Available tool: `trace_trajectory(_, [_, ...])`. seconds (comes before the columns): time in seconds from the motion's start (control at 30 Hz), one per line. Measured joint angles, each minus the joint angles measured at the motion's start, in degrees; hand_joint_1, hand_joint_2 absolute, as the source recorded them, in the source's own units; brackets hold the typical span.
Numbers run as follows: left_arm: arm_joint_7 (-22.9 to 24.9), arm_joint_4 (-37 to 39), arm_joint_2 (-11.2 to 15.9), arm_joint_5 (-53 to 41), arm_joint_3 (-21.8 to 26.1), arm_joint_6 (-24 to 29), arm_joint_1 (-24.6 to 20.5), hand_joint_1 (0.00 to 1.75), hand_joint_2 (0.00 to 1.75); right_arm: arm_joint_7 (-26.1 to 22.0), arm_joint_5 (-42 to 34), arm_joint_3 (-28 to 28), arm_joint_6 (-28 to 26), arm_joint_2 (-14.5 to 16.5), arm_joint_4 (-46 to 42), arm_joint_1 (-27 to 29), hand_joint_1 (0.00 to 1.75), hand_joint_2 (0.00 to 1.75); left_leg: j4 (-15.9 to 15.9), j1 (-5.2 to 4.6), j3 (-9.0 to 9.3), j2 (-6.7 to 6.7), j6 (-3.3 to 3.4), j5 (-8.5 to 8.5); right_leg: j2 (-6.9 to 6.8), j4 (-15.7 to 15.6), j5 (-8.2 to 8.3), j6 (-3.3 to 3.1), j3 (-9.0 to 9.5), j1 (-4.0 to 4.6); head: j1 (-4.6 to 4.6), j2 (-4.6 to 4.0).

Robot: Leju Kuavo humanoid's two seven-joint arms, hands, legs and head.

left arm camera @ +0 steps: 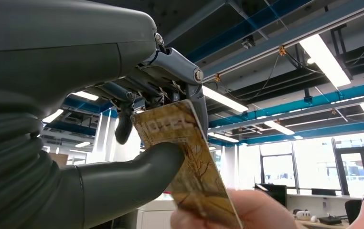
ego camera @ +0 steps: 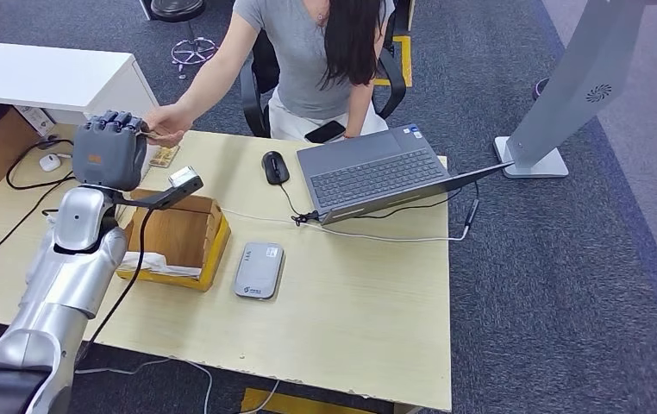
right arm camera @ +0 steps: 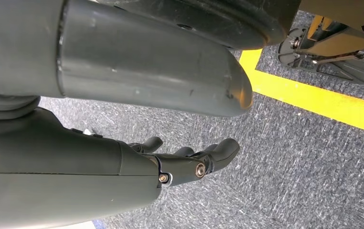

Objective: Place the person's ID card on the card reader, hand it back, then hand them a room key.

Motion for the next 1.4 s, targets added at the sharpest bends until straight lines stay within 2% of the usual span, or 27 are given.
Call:
trace_trajectory(0.63, [-2.20,0.00,-0.53,3.98,-1.16,0.25,1.40,1.75,1.75,-0.16,1.04,0.00,0.03,-0.02,0.00,0.01,0.00,0.00,0.00,-0.01,0.01,-0.01,0.00,0.00,-0.01,-0.01,0.00,0.00,-0.01,-0.01,0.00,0.00])
trace_trajectory(0.83, [-2.42,0.00,-4.67,2.62,-4.28,-0.11,4.61,1.75,1.75,-0.08,1.71,0.00,0.17,0.01,0.00,-0.01,0.00,0.00,0.01,-0.04,-0.01,-0.04,0.03,-0.02,-0.05,-0.03,-0.01,0.01,0.00,-0.03,0.01,0.00])
trace_trajectory(1.1, [-1.24,-0.22,-11.79,-0.91,-11.87,-1.44,7.43,1.75,1.75,0.22,2.13,0.00,0.17,0.07,0.00,-0.04,0.00,0.00,0.03,-0.07,-0.04,-0.03,0.06,-0.05,-0.07,-0.07,-0.01,0.02,0.01,-0.06,0.01,0.00])
trace_trajectory(1.4, [0.99,-1.05,-14.58,-1.08,-17.09,-7.19,7.77,1.75,1.75,0.43,2.27,0.00,0.17,0.07,0.00,-0.02,0.00,0.00,0.02,-0.04,-0.04,-0.03,0.06,-0.05,-0.07,-0.05,-0.01,0.02,0.00,-0.04,-0.01,0.00])
